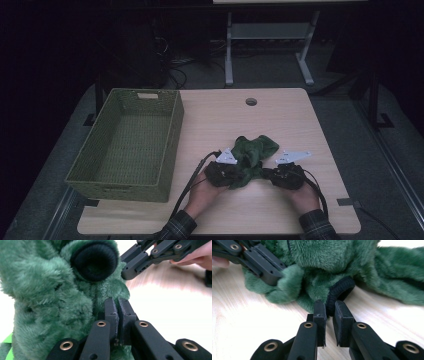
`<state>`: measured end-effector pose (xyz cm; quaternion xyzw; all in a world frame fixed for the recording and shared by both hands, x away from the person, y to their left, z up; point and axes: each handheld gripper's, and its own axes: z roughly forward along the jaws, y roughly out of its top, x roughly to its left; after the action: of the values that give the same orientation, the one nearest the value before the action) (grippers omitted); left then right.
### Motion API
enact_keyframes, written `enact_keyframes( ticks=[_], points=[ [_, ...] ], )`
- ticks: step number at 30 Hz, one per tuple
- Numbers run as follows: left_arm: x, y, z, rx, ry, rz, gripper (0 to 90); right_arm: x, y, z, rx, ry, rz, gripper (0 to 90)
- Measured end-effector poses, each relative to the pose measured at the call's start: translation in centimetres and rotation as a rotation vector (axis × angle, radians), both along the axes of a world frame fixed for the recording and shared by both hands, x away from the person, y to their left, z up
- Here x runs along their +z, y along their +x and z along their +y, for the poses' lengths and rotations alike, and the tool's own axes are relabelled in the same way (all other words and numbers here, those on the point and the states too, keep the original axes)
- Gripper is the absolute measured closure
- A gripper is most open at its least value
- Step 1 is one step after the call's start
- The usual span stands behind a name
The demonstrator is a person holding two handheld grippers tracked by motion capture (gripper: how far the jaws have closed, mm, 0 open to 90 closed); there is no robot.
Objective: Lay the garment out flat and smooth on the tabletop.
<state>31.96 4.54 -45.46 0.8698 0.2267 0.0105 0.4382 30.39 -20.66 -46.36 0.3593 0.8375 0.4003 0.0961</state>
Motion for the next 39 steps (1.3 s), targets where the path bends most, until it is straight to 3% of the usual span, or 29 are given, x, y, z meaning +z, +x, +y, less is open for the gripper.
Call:
enact_keyframes(
  ticks=[8,13,19,24,31,33,39],
  points=[
    [2.2,-0.3,1.8,0.013,-0.082,0.0,86.6,1.0,-0.5,-1.4,-0.026,0.012,-0.046,81.2],
    [3.3,-0.3,3.4,0.037,-0.104,-0.007,86.6,1.3,-1.0,-2.4,-0.047,0.002,-0.062,81.5],
    [3.4,-0.5,5.1,0.063,-0.103,-0.011,86.6,1.8,-1.7,-4.2,-0.09,-0.004,-0.085,81.6],
    [2.5,-0.9,6.3,0.082,-0.091,0.007,86.8,2.0,-2.0,-5.5,-0.124,-0.008,-0.087,82.0],
    [0.9,-1.3,7.1,0.107,-0.055,0.053,85.5,1.5,-2.9,-6.3,-0.134,-0.013,-0.052,82.0],
    [0.6,-1.4,7.2,0.112,-0.044,0.05,81.9,1.2,-3.1,-6.2,-0.125,-0.022,-0.04,81.3],
    [2.1,-2.4,7.4,0.139,-0.05,0.014,70.0,0.8,-3.3,-6.3,-0.14,-0.033,-0.037,72.4]
  ],
)
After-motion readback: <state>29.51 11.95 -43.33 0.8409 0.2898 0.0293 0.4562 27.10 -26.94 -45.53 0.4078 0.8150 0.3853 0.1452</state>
